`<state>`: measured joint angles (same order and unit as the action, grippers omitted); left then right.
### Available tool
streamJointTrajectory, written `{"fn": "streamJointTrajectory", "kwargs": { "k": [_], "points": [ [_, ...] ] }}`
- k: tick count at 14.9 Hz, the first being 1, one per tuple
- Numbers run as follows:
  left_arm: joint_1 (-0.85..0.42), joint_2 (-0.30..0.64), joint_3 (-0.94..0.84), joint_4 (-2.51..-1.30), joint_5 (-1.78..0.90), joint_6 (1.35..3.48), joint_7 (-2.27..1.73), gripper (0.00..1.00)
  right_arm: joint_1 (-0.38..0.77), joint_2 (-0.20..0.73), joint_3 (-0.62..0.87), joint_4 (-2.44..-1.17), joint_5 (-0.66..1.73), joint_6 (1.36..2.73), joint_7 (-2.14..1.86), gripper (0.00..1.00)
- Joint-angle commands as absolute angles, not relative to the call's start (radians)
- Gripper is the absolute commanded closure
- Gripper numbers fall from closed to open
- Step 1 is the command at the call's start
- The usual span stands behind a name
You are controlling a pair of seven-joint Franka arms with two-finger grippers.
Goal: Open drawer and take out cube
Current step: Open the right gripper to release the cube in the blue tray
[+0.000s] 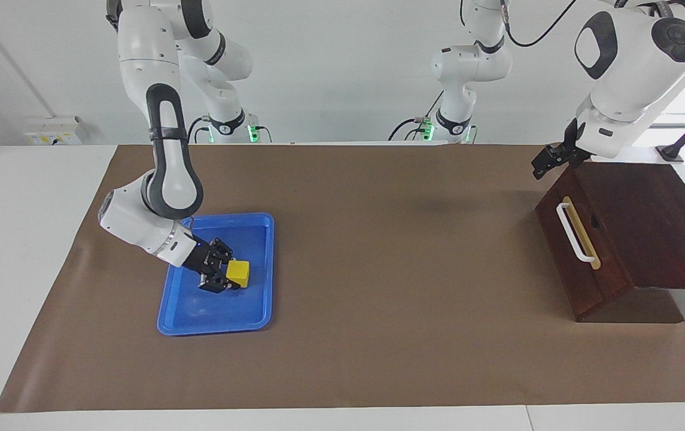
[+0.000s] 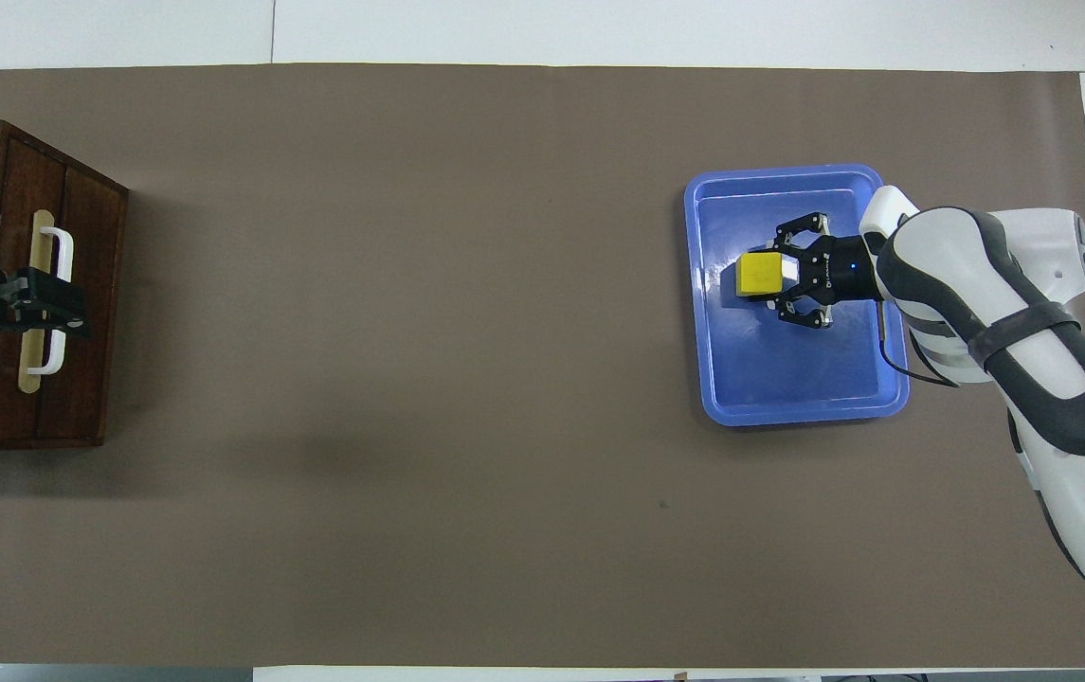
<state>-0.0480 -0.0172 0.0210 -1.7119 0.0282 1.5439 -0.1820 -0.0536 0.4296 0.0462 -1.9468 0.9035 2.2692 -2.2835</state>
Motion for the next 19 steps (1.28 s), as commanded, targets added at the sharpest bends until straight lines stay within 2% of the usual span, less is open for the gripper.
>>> {"fn": "streamJointTrajectory", "kwargs": {
  "k": [1,2,10,17,19],
  "points": [
    [-0.086,0.026,0.069,-1.614,0.003,1.419,-0.040,0.00,-0.057,0.446,0.051,-1.942,0.931,2.281,-2.322,0.39],
    [-0.084,0.025,0.074,-1.602,-0.001,1.413,-0.032,0.00,-0.061,0.445,0.051,-1.942,0.931,2.273,-2.322,0.00],
    [-0.100,0.000,0.038,-1.626,-0.002,1.474,-0.043,0.00,-0.101,0.420,0.045,-1.928,0.931,2.146,-2.300,0.00],
    [-0.084,-0.003,0.040,-1.631,-0.002,1.473,-0.043,0.00,-0.088,0.257,0.035,-1.928,0.907,2.033,-2.058,0.00],
    [-0.086,-0.005,0.040,-1.631,-0.002,1.473,-0.044,0.00,-0.081,0.192,0.038,-1.927,0.818,2.017,-1.926,0.00]
  ]
}}
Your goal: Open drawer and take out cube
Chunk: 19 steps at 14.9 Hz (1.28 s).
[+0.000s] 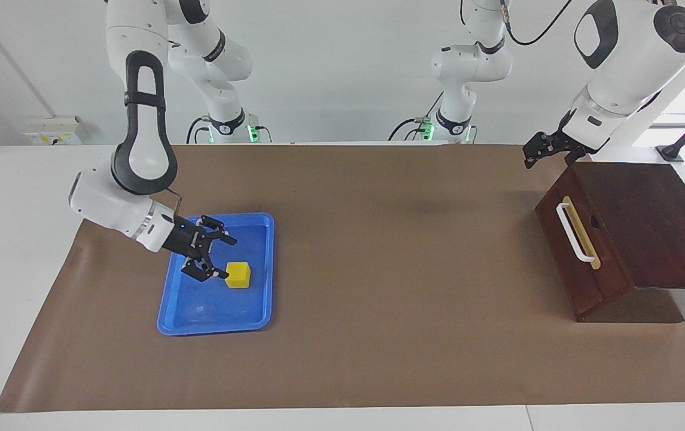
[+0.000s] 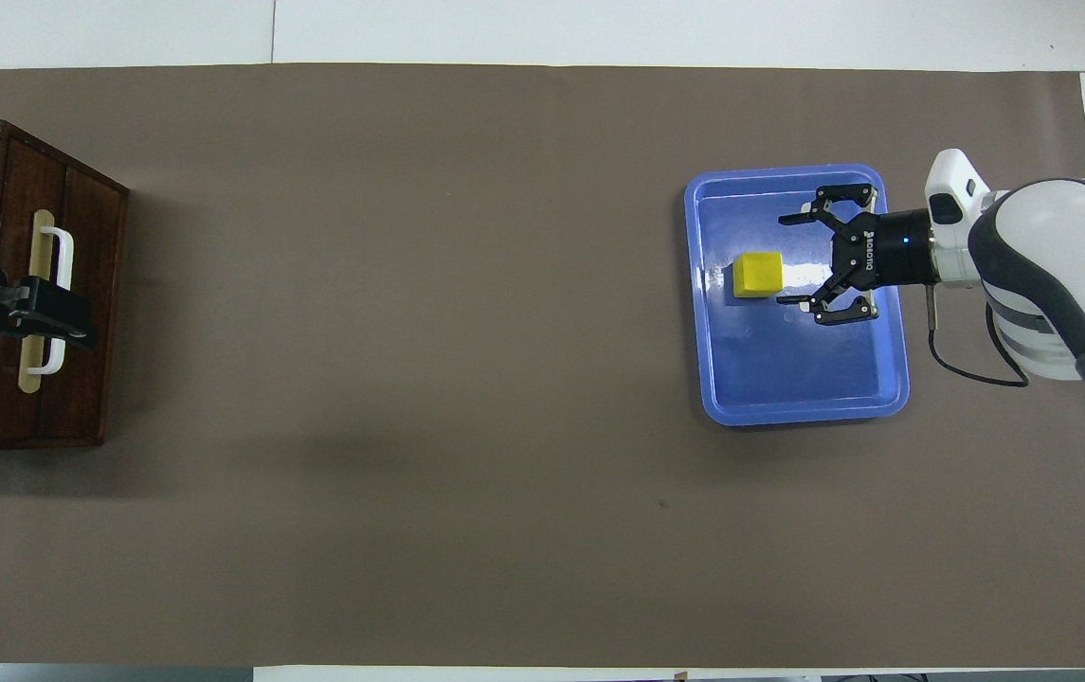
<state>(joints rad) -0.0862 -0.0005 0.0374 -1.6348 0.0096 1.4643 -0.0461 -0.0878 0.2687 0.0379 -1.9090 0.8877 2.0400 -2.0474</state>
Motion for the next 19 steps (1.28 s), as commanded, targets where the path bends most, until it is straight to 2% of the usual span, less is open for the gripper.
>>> {"fn": "streamJointTrajectory", "kwargs": {
  "k": [1,4,7,10,13,19],
  "points": [
    [-0.086,-0.006,0.040,-1.631,-0.002,1.473,-0.044,0.00,-0.080,0.164,0.040,-1.913,0.768,1.982,-1.837,0.00],
    [-0.086,-0.006,0.040,-1.631,-0.002,1.473,-0.044,0.00,-0.081,0.137,0.038,-1.836,0.666,1.860,-1.640,0.00],
    [-0.086,-0.006,0.040,-1.631,-0.002,1.473,-0.044,0.00,-0.092,0.088,0.037,-1.804,0.600,1.806,-1.499,0.00],
    [-0.086,-0.006,0.040,-1.631,-0.002,1.473,-0.044,0.00,-0.078,-0.036,0.041,-1.801,0.452,1.787,-1.276,0.00],
    [-0.086,-0.006,0.040,-1.631,-0.002,1.473,-0.044,0.00,-0.080,-0.110,0.052,-1.786,0.364,1.688,-1.051,0.00],
    [-0.086,-0.006,0.040,-1.631,-0.002,1.473,-0.044,0.00,-0.060,-0.103,0.054,-1.660,0.086,1.503,-0.429,0.00]
  ]
}}
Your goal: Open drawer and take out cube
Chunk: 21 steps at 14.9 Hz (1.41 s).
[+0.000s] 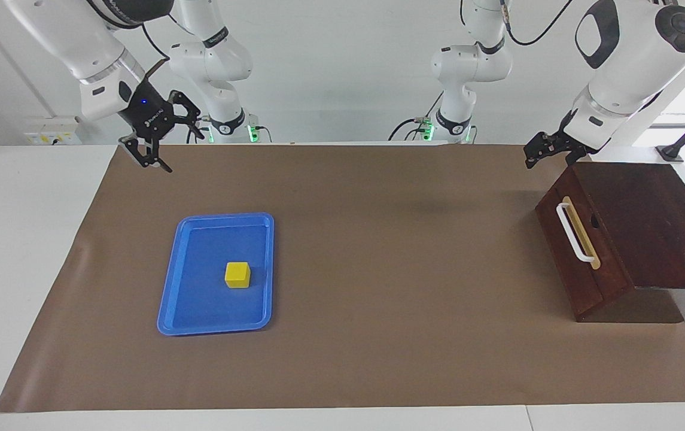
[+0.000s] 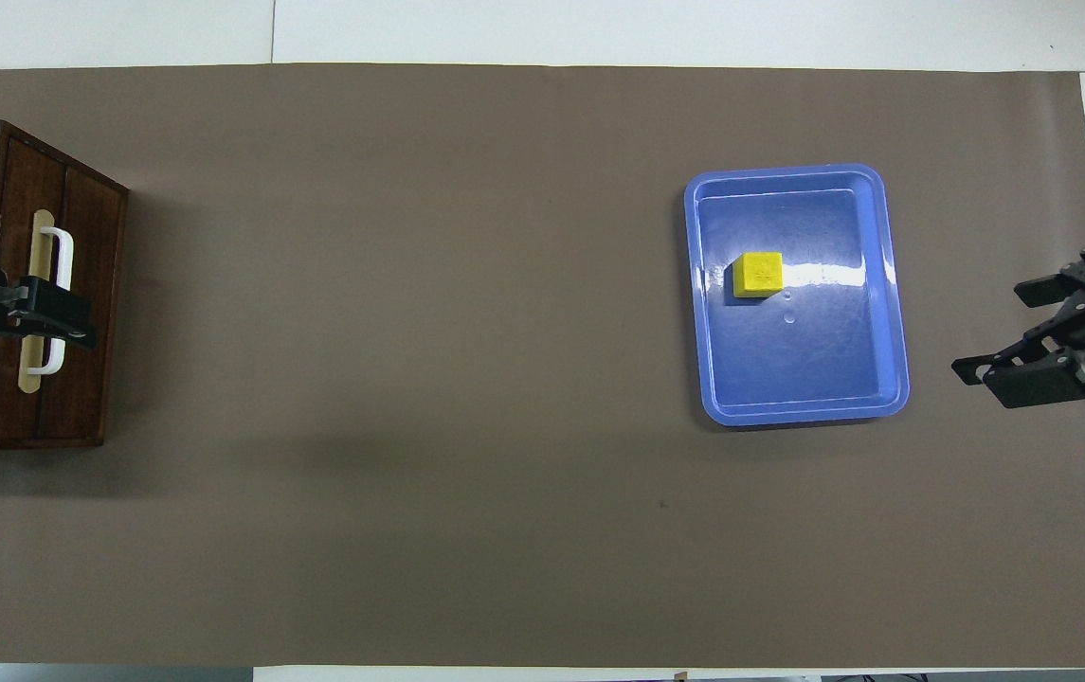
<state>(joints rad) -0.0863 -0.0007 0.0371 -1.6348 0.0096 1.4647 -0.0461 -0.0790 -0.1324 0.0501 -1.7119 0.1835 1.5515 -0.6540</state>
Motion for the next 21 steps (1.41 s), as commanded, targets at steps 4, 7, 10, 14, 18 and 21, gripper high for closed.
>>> {"fn": "streamJointTrajectory", "kwargs": {
  "k": [4,7,10,14,18,21],
  "points": [
    [-0.086,-0.006,0.040,-1.631,-0.002,1.473,-0.044,0.00,-0.041,-0.107,0.054,-1.675,-0.033,1.470,-0.156,0.00],
    [-0.086,-0.006,0.040,-1.631,-0.002,1.473,-0.044,0.00,-0.034,-0.103,0.060,-1.703,-0.063,1.474,-0.011,0.00],
    [-0.086,-0.006,0.040,-1.631,-0.002,1.473,-0.044,0.00,-0.038,-0.066,0.055,-1.689,-0.063,1.479,0.041,0.00],
    [-0.086,-0.006,0.040,-1.631,-0.002,1.473,-0.044,0.00,-0.046,-0.029,0.058,-1.629,-0.058,1.473,0.038,0.00],
    [-0.086,-0.006,0.040,-1.631,-0.002,1.473,-0.044,0.00,-0.049,-0.025,0.080,-1.597,-0.048,1.453,0.022,0.00],
    [-0.086,-0.006,0.040,-1.631,-0.002,1.473,-0.044,0.00,-0.051,-0.025,0.077,-1.600,-0.046,1.454,-0.027,0.00]
  ]
}}
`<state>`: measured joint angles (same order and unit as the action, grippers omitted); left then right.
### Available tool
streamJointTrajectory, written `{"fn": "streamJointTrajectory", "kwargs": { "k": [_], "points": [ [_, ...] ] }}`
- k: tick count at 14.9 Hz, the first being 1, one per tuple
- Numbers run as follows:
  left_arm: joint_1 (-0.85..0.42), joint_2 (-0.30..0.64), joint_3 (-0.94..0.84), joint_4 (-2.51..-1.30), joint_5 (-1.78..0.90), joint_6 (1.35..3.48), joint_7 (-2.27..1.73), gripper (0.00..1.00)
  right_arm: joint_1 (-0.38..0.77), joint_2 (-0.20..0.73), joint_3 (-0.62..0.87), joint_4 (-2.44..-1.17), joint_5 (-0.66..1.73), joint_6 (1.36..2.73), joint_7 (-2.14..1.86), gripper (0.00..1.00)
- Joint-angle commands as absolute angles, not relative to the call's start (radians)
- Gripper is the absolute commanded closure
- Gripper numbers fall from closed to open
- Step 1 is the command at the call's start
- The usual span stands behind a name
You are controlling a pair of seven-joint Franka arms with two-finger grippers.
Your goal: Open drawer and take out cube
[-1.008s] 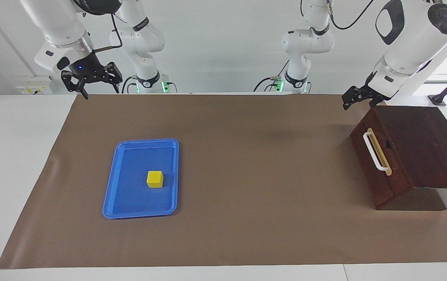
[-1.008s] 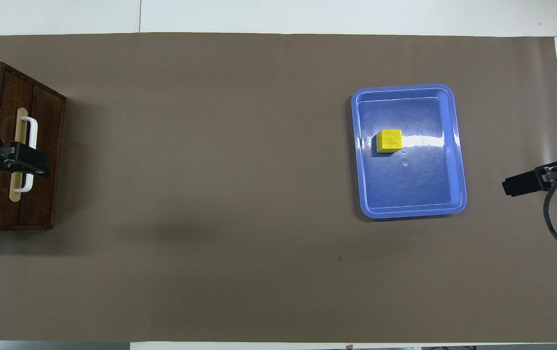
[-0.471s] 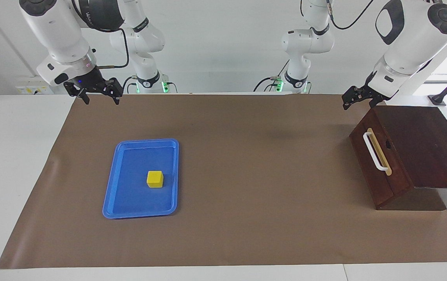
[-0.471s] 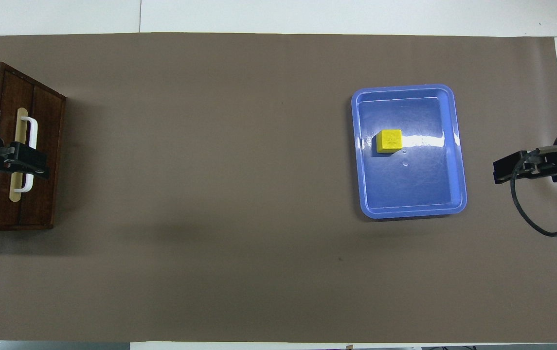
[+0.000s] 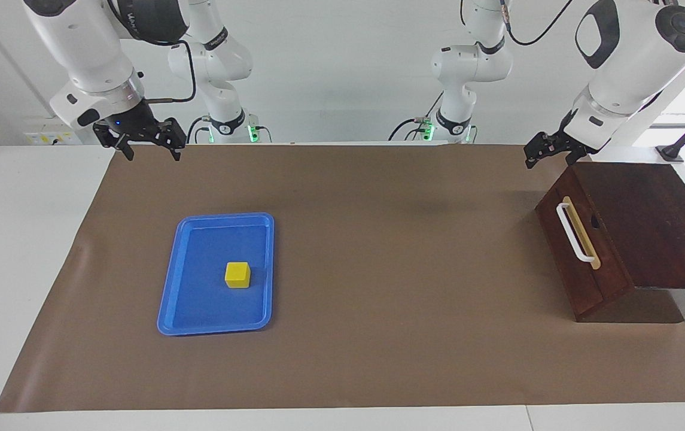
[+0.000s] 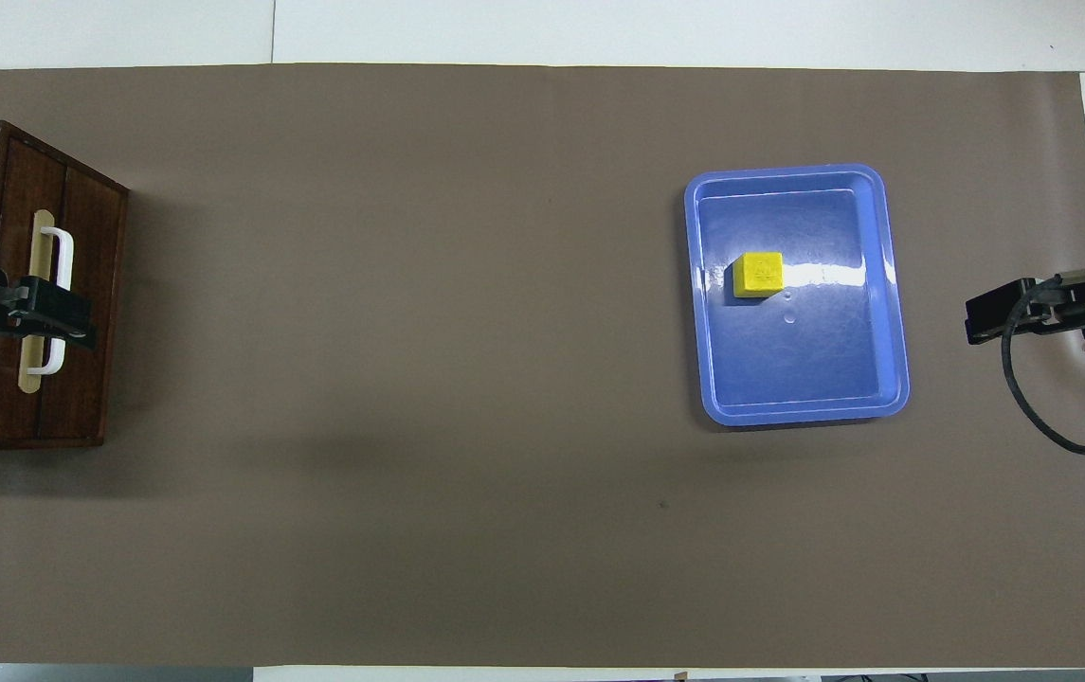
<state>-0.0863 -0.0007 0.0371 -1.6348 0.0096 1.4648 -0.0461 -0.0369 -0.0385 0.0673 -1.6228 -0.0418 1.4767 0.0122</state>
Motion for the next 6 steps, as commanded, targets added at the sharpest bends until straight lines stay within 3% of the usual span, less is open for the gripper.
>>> {"fn": "streamJointTrajectory", "kwargs": {
  "k": [1,6],
  "points": [
    [-0.086,-0.006,0.040,-1.631,-0.002,1.473,-0.044,0.00,-0.051,-0.026,0.075,-1.601,-0.046,1.456,-0.035,0.00],
    [-0.086,-0.006,0.040,-1.631,-0.002,1.473,-0.044,0.00,-0.051,-0.029,0.075,-1.606,-0.046,1.456,-0.035,0.00]
  ]
}}
